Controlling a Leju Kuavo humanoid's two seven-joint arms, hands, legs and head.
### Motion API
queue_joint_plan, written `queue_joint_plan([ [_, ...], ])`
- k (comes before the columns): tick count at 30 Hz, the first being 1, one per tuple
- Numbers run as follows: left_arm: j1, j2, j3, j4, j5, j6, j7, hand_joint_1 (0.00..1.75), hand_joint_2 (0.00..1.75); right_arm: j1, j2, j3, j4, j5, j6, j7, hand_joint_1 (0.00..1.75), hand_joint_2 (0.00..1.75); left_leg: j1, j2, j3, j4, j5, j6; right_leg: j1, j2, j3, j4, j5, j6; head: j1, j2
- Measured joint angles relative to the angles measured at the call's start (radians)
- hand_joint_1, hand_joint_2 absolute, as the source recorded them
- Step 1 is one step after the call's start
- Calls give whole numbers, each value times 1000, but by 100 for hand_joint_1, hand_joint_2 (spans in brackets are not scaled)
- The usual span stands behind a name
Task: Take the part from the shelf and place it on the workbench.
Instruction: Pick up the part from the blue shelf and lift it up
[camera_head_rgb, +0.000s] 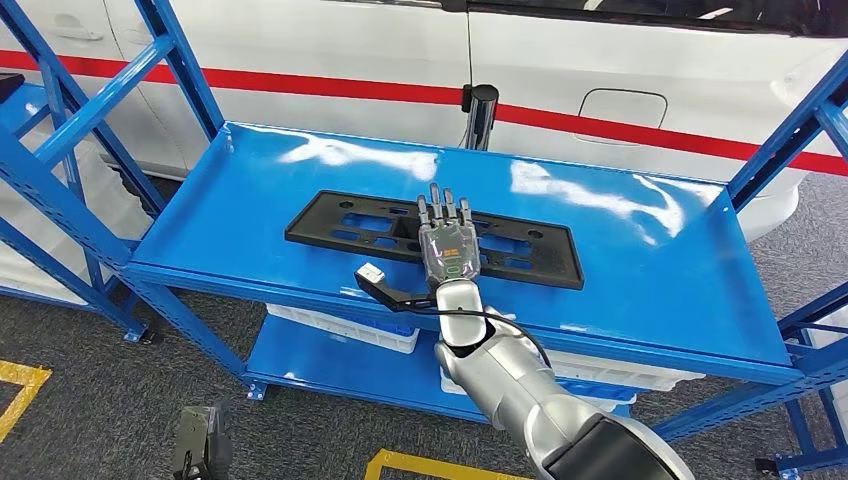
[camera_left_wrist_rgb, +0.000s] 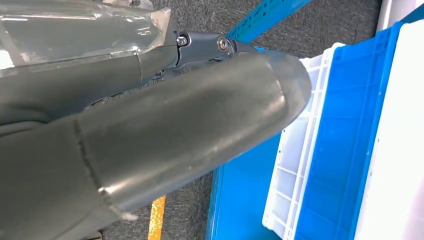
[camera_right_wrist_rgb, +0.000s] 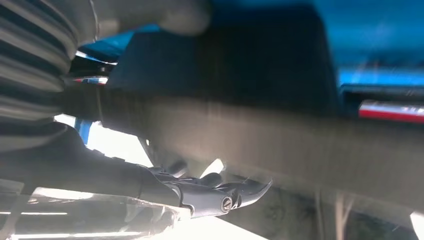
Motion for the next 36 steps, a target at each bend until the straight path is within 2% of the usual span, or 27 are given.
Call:
queue_joint_plan([
  [6, 0, -2, 0, -1, 11, 17, 0, 0, 0, 6, 0, -3, 10, 0, -10, -33, 175, 175, -1, 0, 0, 0, -1, 4, -1, 0, 1, -2, 1, 2, 0, 0],
  [18, 0, -3, 0, 0, 11, 19, 0, 0, 0, 15, 0, -5, 10, 1, -24, -44, 175, 175, 2, 0, 0, 0, -1, 3, -3, 0, -1, -1, 1, 2, 0, 0],
  [24, 0, -4, 0, 0, 15, 29, 0, 0, 0, 23, -2, -15, 0, -2, -111, -80, 175, 175, 3, 0, -1, 0, -1, 3, -3, 0, -2, -1, 1, 2, 0, 0],
  [26, 0, -4, 0, 0, 16, 35, 0, 0, 0, 32, -5, -28, -22, -20, -176, -125, 175, 175, 4, 0, -1, 0, -1, 3, -3, 1, -2, -1, 1, 2, 0, 0],
  [29, 0, -5, -1, 0, 16, 48, 0, 0, 0, 70, -12, -77, -132, -112, -250, -282, 175, 175, 4, 0, -2, 0, -1, 3, -3, 0, -2, -1, 1, 2, 0, 0],
  [33, -3, -6, -1, 12, 15, 60, 5, 0, 0, 130, -10, -182, -350, -322, -267, -525, 175, 175, 4, -1, -3, 0, -1, 3, -3, 0, -3, -1, 1, 2, 0, 0],
  [36, -4, -6, -1, 27, 12, 62, 12, 0, 0, 162, -13, -239, -511, -444, -269, -617, 175, 175, 3, -2, -4, 0, -1, 3, -3, 0, -4, -1, 1, 2, 0, 0],
])
